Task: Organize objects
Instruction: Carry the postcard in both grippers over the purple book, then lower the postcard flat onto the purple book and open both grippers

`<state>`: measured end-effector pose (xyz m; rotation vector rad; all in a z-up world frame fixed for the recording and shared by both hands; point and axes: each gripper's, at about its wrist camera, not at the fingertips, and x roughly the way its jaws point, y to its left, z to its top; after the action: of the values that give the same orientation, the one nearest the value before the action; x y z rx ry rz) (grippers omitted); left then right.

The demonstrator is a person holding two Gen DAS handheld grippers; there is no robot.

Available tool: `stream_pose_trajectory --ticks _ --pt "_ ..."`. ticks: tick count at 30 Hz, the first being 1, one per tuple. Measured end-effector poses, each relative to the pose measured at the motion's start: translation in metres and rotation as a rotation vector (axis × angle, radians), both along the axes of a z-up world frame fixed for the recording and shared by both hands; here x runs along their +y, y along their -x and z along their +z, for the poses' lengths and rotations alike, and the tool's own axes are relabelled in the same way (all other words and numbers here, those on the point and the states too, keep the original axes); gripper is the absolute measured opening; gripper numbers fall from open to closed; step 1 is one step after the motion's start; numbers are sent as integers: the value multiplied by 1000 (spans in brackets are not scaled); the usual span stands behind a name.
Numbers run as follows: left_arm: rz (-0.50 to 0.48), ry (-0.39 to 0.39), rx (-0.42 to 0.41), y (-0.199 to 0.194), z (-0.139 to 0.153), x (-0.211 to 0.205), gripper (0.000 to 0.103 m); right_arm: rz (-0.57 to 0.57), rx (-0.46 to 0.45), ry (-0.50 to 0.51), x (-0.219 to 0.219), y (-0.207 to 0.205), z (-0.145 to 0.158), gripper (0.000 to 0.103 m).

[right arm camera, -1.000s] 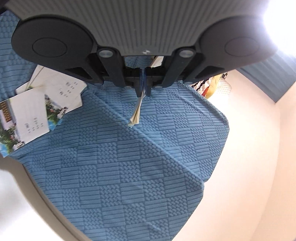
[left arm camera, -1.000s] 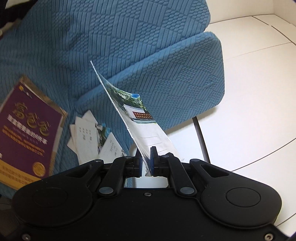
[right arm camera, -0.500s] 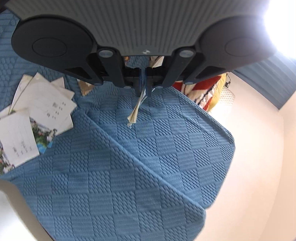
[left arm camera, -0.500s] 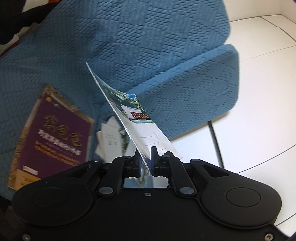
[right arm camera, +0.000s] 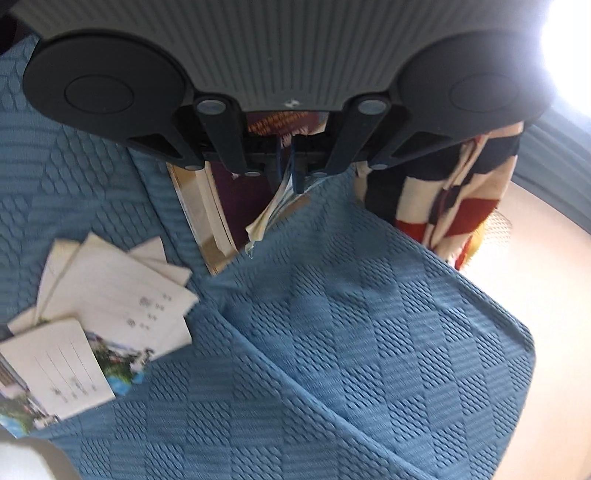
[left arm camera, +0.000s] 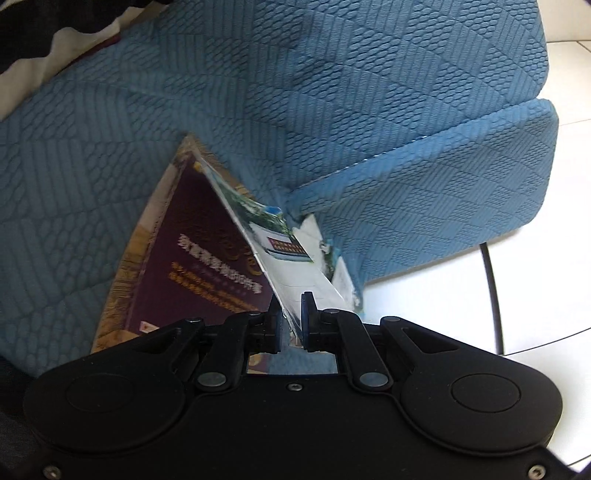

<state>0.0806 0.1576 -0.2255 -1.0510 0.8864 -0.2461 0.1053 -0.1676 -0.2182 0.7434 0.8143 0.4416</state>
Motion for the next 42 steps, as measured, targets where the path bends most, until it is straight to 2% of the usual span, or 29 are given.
stream_pose_trajectory --ticks 7,11,15,20,21,23,25,26,27,30,32,33,34,37,38,42 --pt "-5 -75 58 7 -7 1 8 24 38 50 8 11 -13 9" --pt "2 -153 117 6 -16 2 6 34 71 84 13 13 -21 9" --pt "-15 -185 169 5 -24 2 6 43 114 121 17 15 -31 9" --pt "-32 -224 209 4 -31 -4 13 53 160 151 19 15 -40 8" --pt "-37 -228 210 4 -30 -5 17 54 168 162 19 15 -41 9" --pt "-45 -227 207 4 -26 -6 35 63 171 186 21 17 -41 10" --pt "-39 -243 195 5 -18 -9 65 67 177 204 22 18 -39 10" --pt "-34 -276 190 8 -11 -11 71 69 183 222 23 18 -37 10" --pt "-30 -309 184 8 -5 -13 77 74 188 236 23 18 -36 13" --pt "-33 -330 170 10 8 -17 80 91 201 279 25 19 -31 23" --pt "-36 -341 152 12 18 -21 81 99 205 286 23 19 -28 45" --pt "-36 -353 144 13 24 -23 82 92 214 293 21 20 -26 68" --pt "-36 -367 134 14 30 -26 82 81 221 300 18 21 -24 80" --pt "-43 -396 103 18 47 -34 82 80 196 311 11 25 -13 78" --pt "-8 -421 60 20 53 -37 82 86 182 322 9 26 -8 78" --pt "3 -463 1 27 83 -49 82 103 120 358 -1 29 19 78"
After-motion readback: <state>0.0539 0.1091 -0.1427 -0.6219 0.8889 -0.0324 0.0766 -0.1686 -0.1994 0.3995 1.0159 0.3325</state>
